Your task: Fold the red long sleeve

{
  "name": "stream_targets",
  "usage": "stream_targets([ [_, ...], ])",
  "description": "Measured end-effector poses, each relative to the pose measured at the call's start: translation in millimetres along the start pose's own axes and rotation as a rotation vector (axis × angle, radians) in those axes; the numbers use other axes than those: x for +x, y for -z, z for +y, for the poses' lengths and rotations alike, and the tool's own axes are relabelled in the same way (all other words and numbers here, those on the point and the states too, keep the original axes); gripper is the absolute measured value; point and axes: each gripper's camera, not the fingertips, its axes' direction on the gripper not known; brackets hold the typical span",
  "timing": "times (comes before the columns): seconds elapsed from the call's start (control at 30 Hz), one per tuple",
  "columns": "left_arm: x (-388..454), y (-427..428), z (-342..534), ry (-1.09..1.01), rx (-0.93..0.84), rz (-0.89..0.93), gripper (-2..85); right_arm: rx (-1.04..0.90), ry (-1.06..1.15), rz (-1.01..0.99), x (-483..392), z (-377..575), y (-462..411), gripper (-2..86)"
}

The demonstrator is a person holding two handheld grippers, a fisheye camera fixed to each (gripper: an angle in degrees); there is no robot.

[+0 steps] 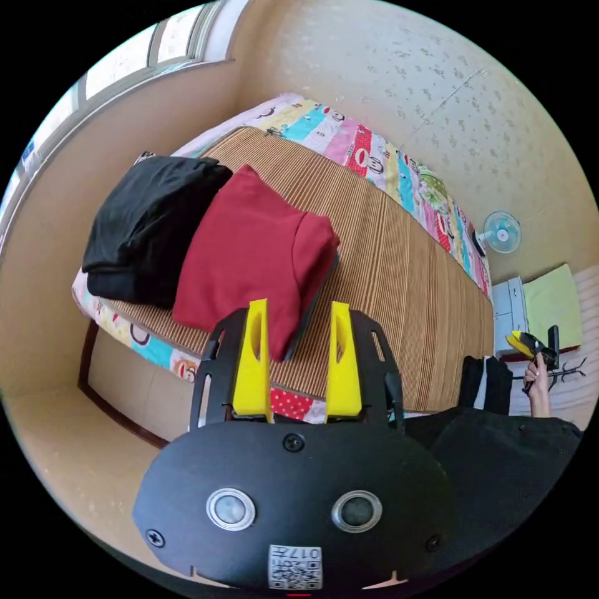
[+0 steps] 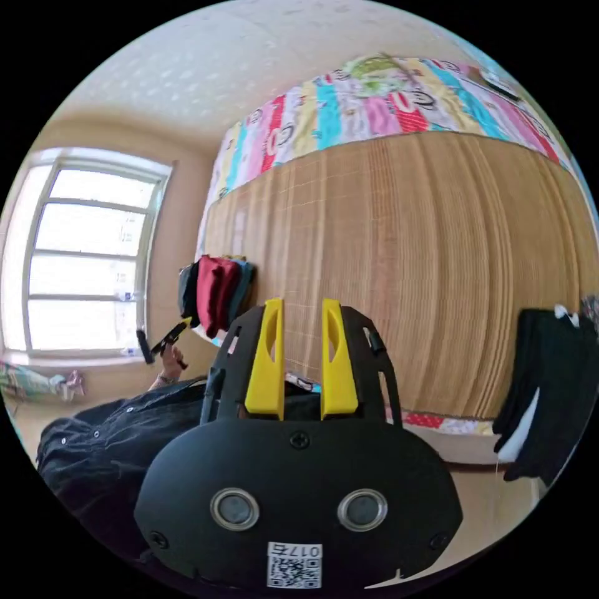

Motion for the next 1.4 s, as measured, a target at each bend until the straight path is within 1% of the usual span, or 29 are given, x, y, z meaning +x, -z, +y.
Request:
stream_targets([
  [0.07, 5, -10, -22, -0.023, -0.027, 0.013, 14.4, -0.022, 0.072, -0.037, -30, 1, -15, 3.6],
  [0.17, 13, -24, -47, -0.051, -0.049, 0.023, 14.9, -0.046, 0.054, -0.007, -43, 12, -23, 2.0],
  [0.2, 17, -31, -54, -0.061, -0.078, -0.020, 15.2, -0.056, 0.050, -0.011, -44, 16, -24, 1.7],
  [0.27, 17, -45, -56, -0.053, -0.133, -0.085, 15.9, -0.069, 0.003, -0.037, -38, 33, -24, 1.2],
  [0.3, 13, -58, -55, -0.040, -0.191, -0.109, 16.3, -0.064, -0.016, -0.042, -36, 39, -23, 1.2],
  [0.33, 8, -70, -50, -0.033, -0.240, -0.101, 16.1, -0.047, -0.054, -0.054, -30, 51, -20, 1.1],
  [0.4, 0, -66, -44, -0.002, -0.208, -0.063, 15.1, -0.017, -0.121, -0.082, -18, 70, -18, 1.3],
  [0.47, -10, -58, -43, 0.056, -0.212, 0.002, 12.1, 0.029, -0.198, -0.130, -3, 95, -17, 1.6],
  [0.53, -32, -42, -45, 0.102, -0.214, 0.256, 5.3, 0.070, -0.203, -0.176, 2, 111, -17, 1.9],
  [0.57, -38, -35, -46, 0.093, -0.206, 0.324, 5.0, 0.100, -0.181, -0.213, 2, 119, -18, 2.2],
  [0.63, -41, 2, -51, -0.105, -0.174, 0.628, 4.2, 0.133, -0.152, -0.267, 0, 126, -20, 2.9],
  [0.67, -39, 16, -52, -0.159, -0.158, 0.708, 4.2, 0.143, -0.134, -0.310, -2, 129, -23, 3.5],
  [0.73, -28, 78, -53, -0.362, -0.036, 1.045, 4.0, 0.152, -0.080, -0.377, -7, 128, -27, 4.9],
  [0.77, -23, 94, -52, -0.419, -0.009, 1.125, 4.0, 0.162, -0.034, -0.413, -14, 126, -30, 6.6],
  [0.8, -9, 126, -50, -0.541, 0.023, 1.236, 4.0, 0.168, -0.006, -0.429, -18, 125, -30, 7.5],
  [0.83, 10, 157, -45, -0.664, 0.060, 1.293, 3.9, 0.183, 0.058, -0.459, -29, 122, -31, 9.0],
  [0.87, 20, 172, -41, -0.723, 0.084, 1.314, 3.9, 0.200, 0.130, -0.490, -43, 118, -30, 10.6],
  [0.9, 44, 199, -31, -0.858, 0.120, 1.370, 3.9, 0.209, 0.170, -0.507, -51, 116, -29, 11.4],
  [0.93, 71, 222, -19, -1.012, 0.137, 1.455, 3.9, 0.235, 0.251, -0.536, -70, 113, -25, 12.9],
  [0.97, 84, 232, -12, -1.085, 0.147, 1.502, 3.9, 0.268, 0.342, -0.547, -92, 111, -20, 14.3],
  [1.03, 135, 261, 14, -1.313, 0.182, 1.656, 4.0, 0.290, 0.484, -0.534, -130, 110, -11, 15.8],
  [1.1, 176, 268, 30, -1.408, 0.166, 1.733, 4.0, 0.279, 0.628, -0.509, -168, 110, -6, 17.8],
  [1.17, 220, 265, 43, -1.452, 0.117, 1.828, 4.0, 0.220, 0.808, -0.493, -215, 112, -12, 21.5],
  [1.23, 280, 251, 64, -1.512, -0.015, 2.006, 4.0, 0.153, 0.904, -0.474, -239, 113, -28, 23.4],
  [1.27, 294, 248, 70, -1.525, -0.056, 2.047, 4.0, 0.087, 0.938, -0.455, -251, 114, -43, 23.8],
  [1.3, 321, 243, 84, -1.553, -0.140, 2.100, 4.0, 0.048, 0.943, -0.441, -256, 114, -52, 23.4],
  [1.33, 344, 239, 99, -1.581, -0.214, 2.101, 4.1, -0.039, 0.945, -0.420, -264, 115, -70, 22.4],
  [1.37, 353, 238, 106, -1.591, -0.239, 2.085, 4.1, -0.120, 0.965, -0.440, -270, 121, -83, 17.5],
  [1.4, 365, 237, 117, -1.603, -0.261, 2.052, 4.2, -0.138, 0.990, -0.459, -272, 127, -87, 15.0],
])
